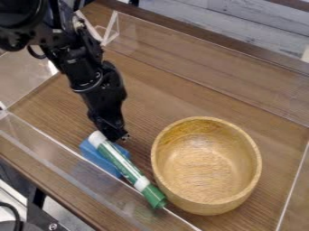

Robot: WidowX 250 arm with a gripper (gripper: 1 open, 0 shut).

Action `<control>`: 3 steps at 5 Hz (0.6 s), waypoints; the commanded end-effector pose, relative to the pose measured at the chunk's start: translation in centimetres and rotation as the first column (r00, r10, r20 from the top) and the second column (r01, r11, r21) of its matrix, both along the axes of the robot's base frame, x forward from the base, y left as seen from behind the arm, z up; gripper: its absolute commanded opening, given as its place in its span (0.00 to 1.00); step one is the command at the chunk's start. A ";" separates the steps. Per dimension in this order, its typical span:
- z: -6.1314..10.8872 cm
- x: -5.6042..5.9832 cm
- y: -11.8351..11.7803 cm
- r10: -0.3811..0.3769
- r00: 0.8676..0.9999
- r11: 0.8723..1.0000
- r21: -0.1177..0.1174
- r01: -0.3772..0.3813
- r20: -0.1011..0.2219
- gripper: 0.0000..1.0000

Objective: Remove the green marker from inside the brown bowl and put it on the table

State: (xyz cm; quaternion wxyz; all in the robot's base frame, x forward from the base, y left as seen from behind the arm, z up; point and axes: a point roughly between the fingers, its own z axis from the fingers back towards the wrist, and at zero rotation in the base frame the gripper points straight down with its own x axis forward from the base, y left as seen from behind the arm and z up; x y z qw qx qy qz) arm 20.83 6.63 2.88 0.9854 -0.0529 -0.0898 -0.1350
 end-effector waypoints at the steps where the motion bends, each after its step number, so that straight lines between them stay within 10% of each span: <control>1: 0.8 0.6 0.8 0.010 1.000 1.000 0.024 -0.011 0.027 0.00; 3: 0.8 0.0 0.9 0.019 1.000 1.000 0.021 -0.019 0.005 0.00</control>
